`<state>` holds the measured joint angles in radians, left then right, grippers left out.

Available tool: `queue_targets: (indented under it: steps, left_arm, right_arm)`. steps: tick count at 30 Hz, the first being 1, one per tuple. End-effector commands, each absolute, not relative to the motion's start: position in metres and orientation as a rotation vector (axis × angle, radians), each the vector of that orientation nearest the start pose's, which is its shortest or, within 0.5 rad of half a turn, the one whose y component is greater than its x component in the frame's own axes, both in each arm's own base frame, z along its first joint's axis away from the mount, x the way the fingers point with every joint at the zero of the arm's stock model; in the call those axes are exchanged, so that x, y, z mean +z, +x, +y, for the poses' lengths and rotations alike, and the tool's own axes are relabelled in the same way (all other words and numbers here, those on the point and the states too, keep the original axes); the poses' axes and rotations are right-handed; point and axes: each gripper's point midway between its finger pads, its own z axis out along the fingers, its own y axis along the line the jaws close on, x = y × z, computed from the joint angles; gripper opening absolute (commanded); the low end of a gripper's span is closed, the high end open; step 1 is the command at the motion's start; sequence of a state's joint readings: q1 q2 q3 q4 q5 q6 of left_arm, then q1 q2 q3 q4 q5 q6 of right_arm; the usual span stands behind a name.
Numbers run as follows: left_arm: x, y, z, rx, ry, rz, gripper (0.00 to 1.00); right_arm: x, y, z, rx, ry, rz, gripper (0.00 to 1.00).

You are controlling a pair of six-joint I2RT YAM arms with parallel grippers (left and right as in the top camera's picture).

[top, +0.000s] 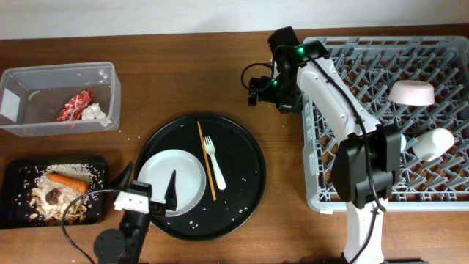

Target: Sort waste into correct bins and load items into the dishwasher rack

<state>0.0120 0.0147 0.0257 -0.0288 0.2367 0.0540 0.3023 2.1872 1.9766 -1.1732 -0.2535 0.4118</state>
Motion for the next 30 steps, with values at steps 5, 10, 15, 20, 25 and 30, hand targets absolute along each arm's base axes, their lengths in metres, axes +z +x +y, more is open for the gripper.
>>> queue_targets:
  steps: [5, 10, 15, 20, 25, 30]
  left_arm:
    - [0.159, 0.245, -0.017, -0.151, 0.003, 1.641, 0.99]
    - [0.159, 0.245, -0.017, -0.151, 0.003, 1.640, 0.99]
    - [0.159, 0.245, -0.017, -0.151, 0.003, 1.640, 0.99]
    - [0.159, 0.245, -0.017, -0.151, 0.003, 1.640, 0.99]
    - [0.159, 0.245, -0.017, -0.151, 0.003, 1.641, 0.99]
    - [0.159, 0.245, -0.017, -0.151, 0.003, 1.641, 0.99]
  right_arm:
    - [0.100, 0.438, 0.181, 0.467, 0.136, 3.015, 0.99]
    - [0.100, 0.438, 0.181, 0.467, 0.136, 3.015, 0.99]
    - [0.100, 0.438, 0.181, 0.467, 0.136, 3.015, 0.98]
    - [0.100, 0.438, 0.181, 0.467, 0.136, 3.015, 0.99]
    - [0.100, 0.438, 0.181, 0.467, 0.136, 3.015, 0.99]
    - [0.100, 0.438, 0.181, 0.467, 0.136, 3.015, 0.99]
